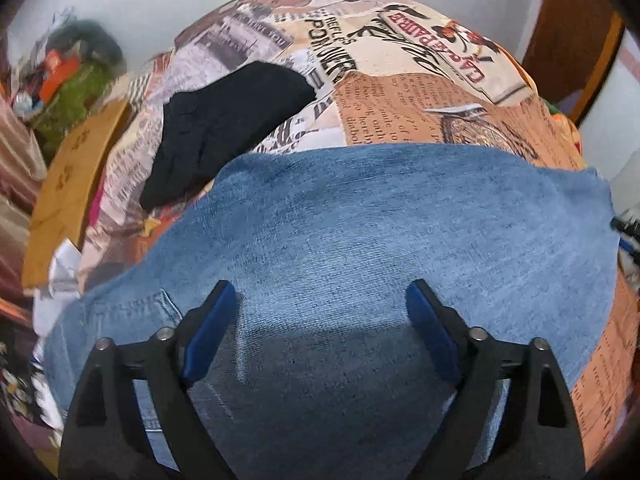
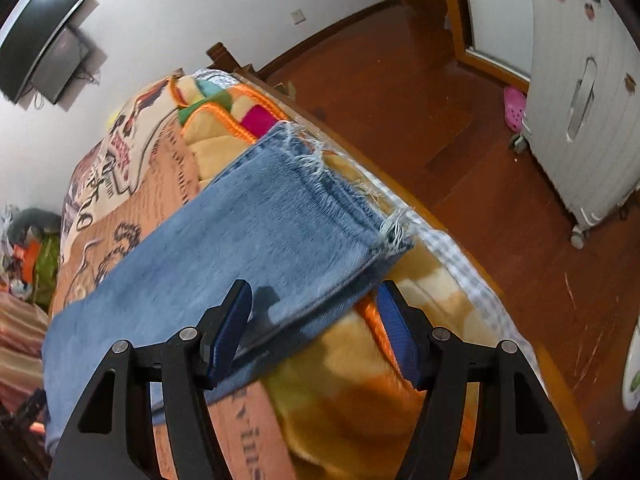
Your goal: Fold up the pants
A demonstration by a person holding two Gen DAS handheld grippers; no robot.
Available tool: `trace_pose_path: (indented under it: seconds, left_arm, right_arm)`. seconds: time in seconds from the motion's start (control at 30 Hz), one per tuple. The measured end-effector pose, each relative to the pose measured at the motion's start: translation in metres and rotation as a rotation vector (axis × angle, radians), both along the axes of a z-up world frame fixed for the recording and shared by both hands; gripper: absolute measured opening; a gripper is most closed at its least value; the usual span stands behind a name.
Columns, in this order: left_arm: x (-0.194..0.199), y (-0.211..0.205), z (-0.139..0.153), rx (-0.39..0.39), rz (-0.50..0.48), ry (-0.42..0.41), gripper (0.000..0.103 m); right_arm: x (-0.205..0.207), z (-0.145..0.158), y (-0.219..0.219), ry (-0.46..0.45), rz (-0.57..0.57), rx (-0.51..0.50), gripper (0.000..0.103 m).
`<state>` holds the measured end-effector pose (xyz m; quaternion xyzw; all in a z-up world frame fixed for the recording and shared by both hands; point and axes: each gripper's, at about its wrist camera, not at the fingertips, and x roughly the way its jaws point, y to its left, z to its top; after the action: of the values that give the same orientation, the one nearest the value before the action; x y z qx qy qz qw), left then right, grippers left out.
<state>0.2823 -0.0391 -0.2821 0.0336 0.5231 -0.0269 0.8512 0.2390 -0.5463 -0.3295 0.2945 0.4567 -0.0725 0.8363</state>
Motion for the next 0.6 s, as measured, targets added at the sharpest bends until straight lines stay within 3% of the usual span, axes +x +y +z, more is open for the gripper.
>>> trace_pose_path:
  seconds: [0.1, 0.17, 0.33, 0.6]
  left_arm:
    - [0.004, 0.011, -0.006, -0.077, 0.044, 0.028, 0.1]
    - [0.005, 0.015, -0.009, -0.116, 0.06, 0.041, 0.101]
    - [0.002, 0.011, -0.008, -0.094, 0.059, 0.03, 0.101]
    - [-0.005, 0.006, 0.0, -0.103, 0.027, 0.05, 0.101]
  right_arm:
    - [0.003, -0.007, -0.007, -0.009, -0.016, 0.047, 0.061]
    - [0.004, -0.008, -0.013, -0.025, -0.037, 0.06, 0.048]
    - [0.005, -0.001, -0.014, -0.057, -0.047, 0.036, 0.012]
    - [-0.003, 0.051, 0.001, -0.168, -0.012, -0.08, 0.008]
